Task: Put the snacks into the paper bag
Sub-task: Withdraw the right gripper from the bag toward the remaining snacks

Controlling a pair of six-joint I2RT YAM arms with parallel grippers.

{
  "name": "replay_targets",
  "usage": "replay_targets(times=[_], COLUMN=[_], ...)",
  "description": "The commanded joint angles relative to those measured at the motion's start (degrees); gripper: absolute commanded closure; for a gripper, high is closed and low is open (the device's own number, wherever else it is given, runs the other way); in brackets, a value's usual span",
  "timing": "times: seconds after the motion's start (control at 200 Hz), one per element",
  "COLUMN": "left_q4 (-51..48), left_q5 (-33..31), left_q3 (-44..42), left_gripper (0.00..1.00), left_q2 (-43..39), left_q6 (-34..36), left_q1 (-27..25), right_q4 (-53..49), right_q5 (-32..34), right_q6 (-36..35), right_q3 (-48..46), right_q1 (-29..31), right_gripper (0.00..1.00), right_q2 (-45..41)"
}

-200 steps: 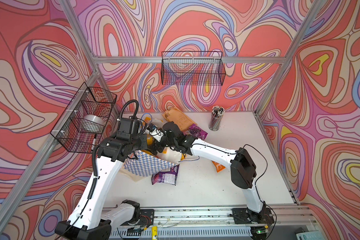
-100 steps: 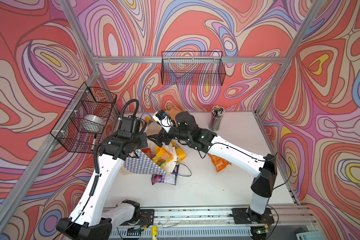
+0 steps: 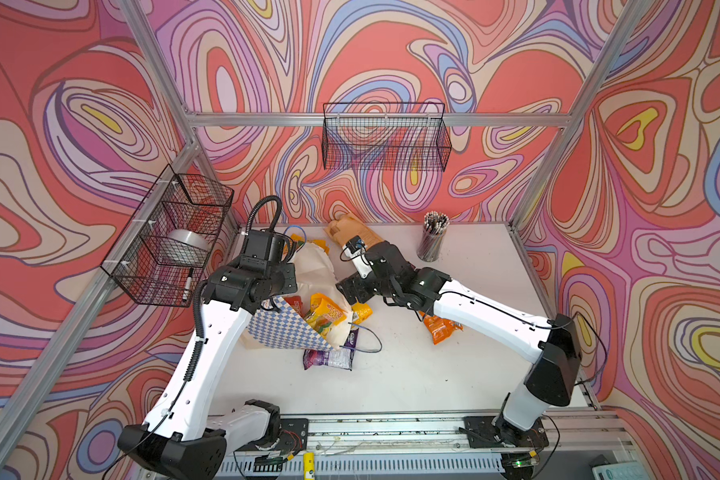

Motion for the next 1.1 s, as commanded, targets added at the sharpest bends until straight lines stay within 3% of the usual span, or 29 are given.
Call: replay_targets(times=[0.0,0.075,0.17,0.461,0.651,0.876,1.092], left_q4=[0.36,0.2,0.42,0.24,0.07,0.42,0.24], left_q5=[-1.59,-1.08,-0.62,-0.15,-0.28,0.22,0.39], left_q3=[2.29,2.71,2.56,2.18,2.12,1.46,1.58], left_gripper=[1.0,1.0,1.0,1.0,1.0,1.0,1.0], left_q2=[0.5,0.76,0.84,0.2,0.01,-0.22,-0.3], left_q6=[-0.34,-0.34,-0.43,-0.34,-0.07,-0.25,-0.51], left_q1=[0.22,0.17,0.19,0.2,0.2,0.2,0.16], right_q4=[1.47,3.27,6.49,7.01,12.63,21.23,26.45], right_q5=[-2.79,-6.84,-11.44,-5.93,-7.33,-11.3,-14.17], right_q6=[10.27,14.11,18.9,26.89,31.86,34.58,37.89], right_q3=[-7.17,-10.7,-15.4,-24.54,-33.61,-37.0,-37.34], right_q1=[-1.44,-1.49,-1.47,-1.56,-2.65,-2.82,-4.0], right_gripper=[0.19,0.22,0.18,0.06,0.06,0.1,0.25], right_q2=[-3.81,-4.2,-4.12,-5.74,-5.78,-2.24,1.75])
